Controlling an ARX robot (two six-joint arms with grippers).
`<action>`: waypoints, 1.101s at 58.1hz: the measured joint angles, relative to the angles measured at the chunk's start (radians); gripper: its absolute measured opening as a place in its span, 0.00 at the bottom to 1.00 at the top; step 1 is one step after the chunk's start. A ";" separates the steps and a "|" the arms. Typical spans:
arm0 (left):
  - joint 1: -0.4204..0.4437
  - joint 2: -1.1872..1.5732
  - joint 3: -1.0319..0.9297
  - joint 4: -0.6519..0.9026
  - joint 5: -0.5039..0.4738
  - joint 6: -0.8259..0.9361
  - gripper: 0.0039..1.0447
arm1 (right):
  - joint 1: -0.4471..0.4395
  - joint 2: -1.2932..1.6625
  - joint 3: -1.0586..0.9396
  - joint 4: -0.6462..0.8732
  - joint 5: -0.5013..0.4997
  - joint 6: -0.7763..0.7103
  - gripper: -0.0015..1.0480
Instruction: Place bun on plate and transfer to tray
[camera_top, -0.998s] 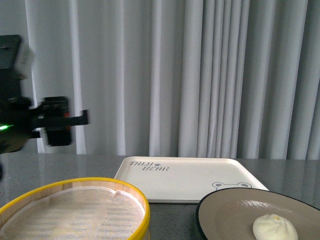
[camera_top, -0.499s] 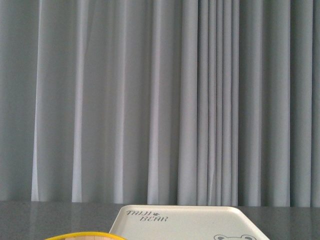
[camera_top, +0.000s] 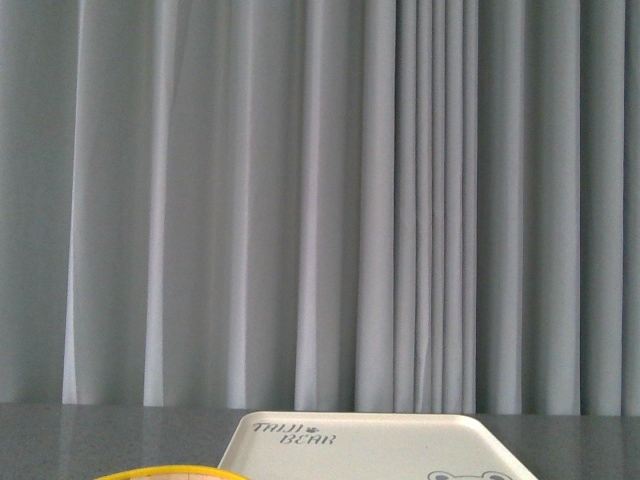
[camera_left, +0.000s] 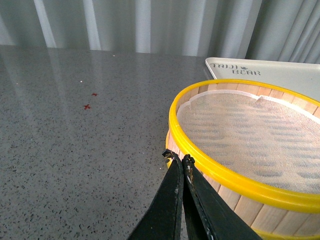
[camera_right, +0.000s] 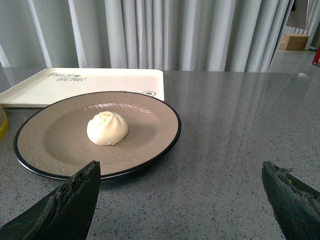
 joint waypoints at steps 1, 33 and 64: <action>0.000 -0.019 -0.005 -0.013 0.000 0.000 0.04 | 0.000 0.000 0.000 0.000 0.000 0.000 0.92; 0.000 -0.340 -0.044 -0.259 0.000 0.000 0.04 | 0.000 0.000 0.000 0.000 0.000 0.000 0.92; 0.000 -0.546 -0.044 -0.463 0.000 0.000 0.04 | 0.000 0.000 0.000 0.000 0.000 0.000 0.92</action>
